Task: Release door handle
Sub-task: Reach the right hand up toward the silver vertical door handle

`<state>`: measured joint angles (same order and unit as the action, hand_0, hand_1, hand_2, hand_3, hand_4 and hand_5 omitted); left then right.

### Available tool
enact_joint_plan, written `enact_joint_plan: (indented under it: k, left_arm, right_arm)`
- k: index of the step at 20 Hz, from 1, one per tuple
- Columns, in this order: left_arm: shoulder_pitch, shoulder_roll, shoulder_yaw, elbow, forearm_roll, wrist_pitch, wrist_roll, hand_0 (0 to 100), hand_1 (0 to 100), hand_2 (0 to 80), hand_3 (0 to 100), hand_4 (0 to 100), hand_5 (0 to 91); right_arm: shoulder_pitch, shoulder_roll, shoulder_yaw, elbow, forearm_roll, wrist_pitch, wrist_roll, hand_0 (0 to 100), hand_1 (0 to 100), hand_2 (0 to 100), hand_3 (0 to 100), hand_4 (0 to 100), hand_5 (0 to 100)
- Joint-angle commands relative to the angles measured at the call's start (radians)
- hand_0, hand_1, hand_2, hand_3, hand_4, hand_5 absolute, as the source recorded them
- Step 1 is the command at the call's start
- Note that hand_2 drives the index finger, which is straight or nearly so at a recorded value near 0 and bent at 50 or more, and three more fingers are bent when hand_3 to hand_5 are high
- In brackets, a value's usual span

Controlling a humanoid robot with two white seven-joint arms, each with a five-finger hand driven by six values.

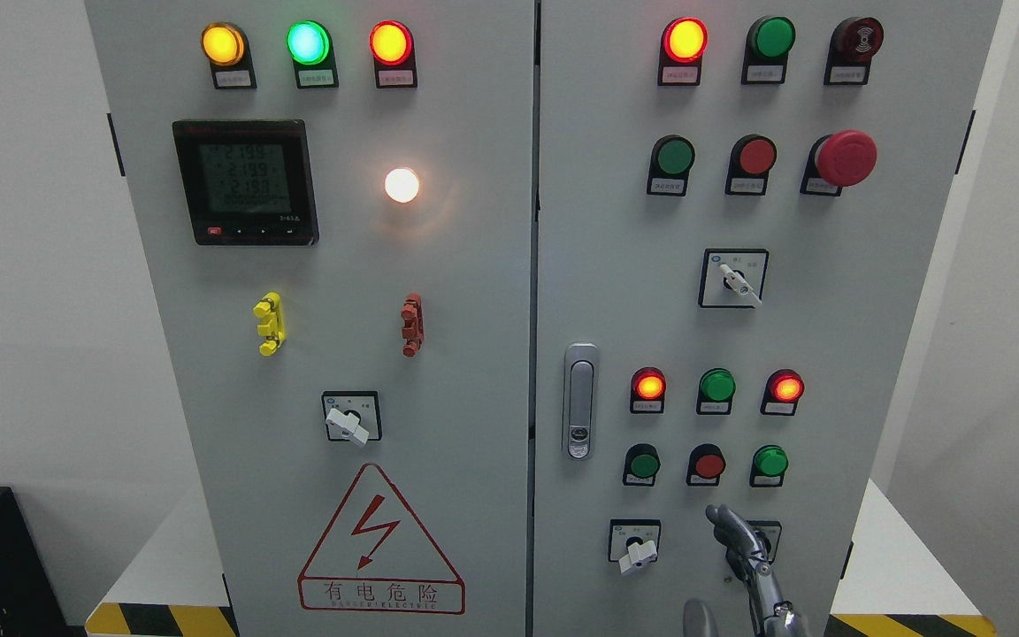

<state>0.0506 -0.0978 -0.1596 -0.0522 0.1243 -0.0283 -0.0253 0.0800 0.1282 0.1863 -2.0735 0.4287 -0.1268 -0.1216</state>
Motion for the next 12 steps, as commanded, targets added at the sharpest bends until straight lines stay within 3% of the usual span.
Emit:
enact_joint_plan:
  k: [1,7,12]
  left_arm:
    - [0.000,0.001,0.000,0.000,0.000,-0.001,-0.001,0,0,4.4,10,0,0.0]
    - [0.000,0.001,0.000,0.000,0.000,-0.001,-0.001,0,0,4.4,11,0,0.0]
    - [0.000,0.000,0.000,0.000,0.000,-0.001,-0.001,0,0,4.4,11,0,0.0]
  right_arm:
    - [-0.034,0.002,0.044,-0.005,0.166,0.004,-0.007,51,22,0,47,48,40]
    - [-0.034,0.004,0.145,-0.002,0.309,0.016,-0.013,51,23,0,57,55,50]
    - [-0.046,0.005,0.208,0.009,0.433,0.139,-0.042,51,23,0,58,57,52]
